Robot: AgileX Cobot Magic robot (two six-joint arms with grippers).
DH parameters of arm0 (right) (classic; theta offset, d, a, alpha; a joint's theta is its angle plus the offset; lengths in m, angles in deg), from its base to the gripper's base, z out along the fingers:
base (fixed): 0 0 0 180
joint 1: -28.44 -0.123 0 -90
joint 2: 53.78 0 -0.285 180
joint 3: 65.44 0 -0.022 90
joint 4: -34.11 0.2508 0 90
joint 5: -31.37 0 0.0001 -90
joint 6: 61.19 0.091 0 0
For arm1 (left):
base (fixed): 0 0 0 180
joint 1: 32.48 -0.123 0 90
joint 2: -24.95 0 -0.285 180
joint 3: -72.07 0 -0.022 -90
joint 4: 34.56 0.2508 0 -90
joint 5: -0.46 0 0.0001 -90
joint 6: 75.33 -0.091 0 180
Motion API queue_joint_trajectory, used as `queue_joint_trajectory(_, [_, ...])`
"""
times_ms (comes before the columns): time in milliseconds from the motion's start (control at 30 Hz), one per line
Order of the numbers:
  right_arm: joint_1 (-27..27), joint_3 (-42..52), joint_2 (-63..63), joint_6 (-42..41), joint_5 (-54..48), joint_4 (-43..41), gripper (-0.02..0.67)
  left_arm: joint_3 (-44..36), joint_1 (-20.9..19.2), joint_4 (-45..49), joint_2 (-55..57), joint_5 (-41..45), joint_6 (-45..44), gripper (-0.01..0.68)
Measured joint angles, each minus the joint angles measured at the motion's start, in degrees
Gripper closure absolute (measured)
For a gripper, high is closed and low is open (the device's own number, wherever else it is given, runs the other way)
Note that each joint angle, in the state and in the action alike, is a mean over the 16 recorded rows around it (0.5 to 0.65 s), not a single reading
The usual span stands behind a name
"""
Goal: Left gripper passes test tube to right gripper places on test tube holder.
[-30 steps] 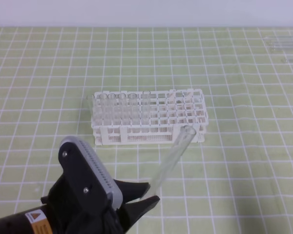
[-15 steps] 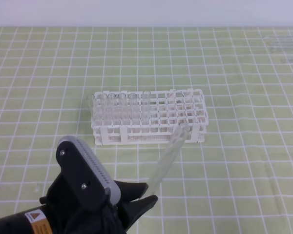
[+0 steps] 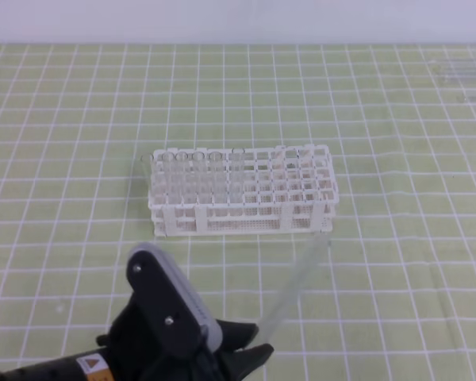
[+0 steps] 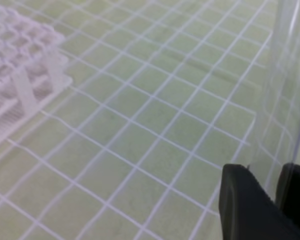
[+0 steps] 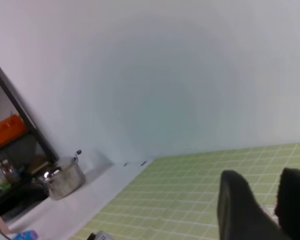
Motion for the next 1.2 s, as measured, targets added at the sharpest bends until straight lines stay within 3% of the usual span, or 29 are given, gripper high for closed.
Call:
queue_joint_trajectory(667, [-2.0, -11.2, -30.6, -21.9, -16.1, 4.8, 0.607, -0.6, -11.1, -2.9, 6.4, -19.4, 0.1, 0.662])
queue_joint_trajectory(1200, [-2.3, -18.4, -41.8, -31.2, -28.3, 0.8, 0.607, -0.6, -12.3, -2.9, 6.5, -22.3, -1.0, 0.662])
